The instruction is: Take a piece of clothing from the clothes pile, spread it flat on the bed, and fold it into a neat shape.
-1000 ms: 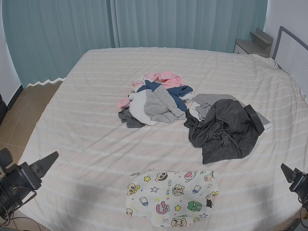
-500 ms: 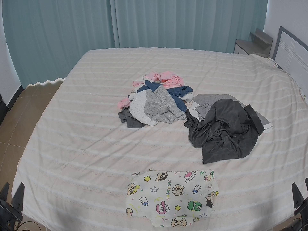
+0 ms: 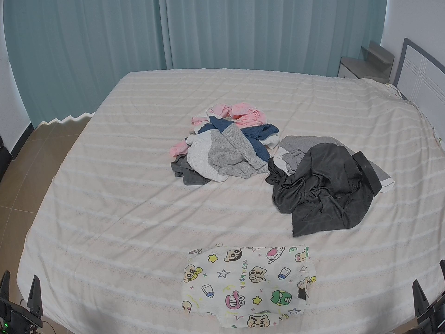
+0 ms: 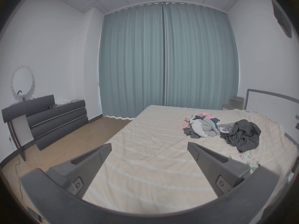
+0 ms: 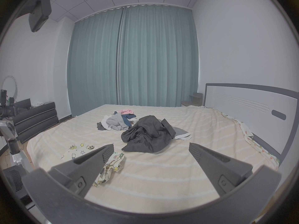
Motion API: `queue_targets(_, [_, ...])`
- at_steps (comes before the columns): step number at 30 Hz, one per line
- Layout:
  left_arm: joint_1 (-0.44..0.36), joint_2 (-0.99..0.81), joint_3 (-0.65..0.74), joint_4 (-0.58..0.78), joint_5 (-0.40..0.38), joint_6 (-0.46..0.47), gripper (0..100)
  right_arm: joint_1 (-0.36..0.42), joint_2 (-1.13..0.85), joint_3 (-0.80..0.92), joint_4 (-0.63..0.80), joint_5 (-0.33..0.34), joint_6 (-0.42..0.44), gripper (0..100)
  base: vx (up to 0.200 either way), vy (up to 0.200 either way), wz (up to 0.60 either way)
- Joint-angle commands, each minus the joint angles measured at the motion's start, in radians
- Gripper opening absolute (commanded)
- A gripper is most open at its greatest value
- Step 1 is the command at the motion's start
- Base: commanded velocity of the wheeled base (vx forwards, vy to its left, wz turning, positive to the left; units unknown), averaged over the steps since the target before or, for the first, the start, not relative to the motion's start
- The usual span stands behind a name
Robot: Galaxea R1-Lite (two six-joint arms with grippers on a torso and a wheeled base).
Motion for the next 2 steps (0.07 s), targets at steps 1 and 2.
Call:
queue_targets(1, [0.004, -0.041, 0.011, 0.001, -0.206, 0.04, 100, -0.001, -0.015, 0.018, 0.037, 0.018, 0.012, 100, 0.0, 0.0, 0.0])
queue_targets(2, [0.005, -0.044, 0.018, 0.014, -0.261, 0.049, 100, -0.001, -0.015, 0.018, 0.037, 0.018, 0.013, 100, 0.0, 0.0, 0.0])
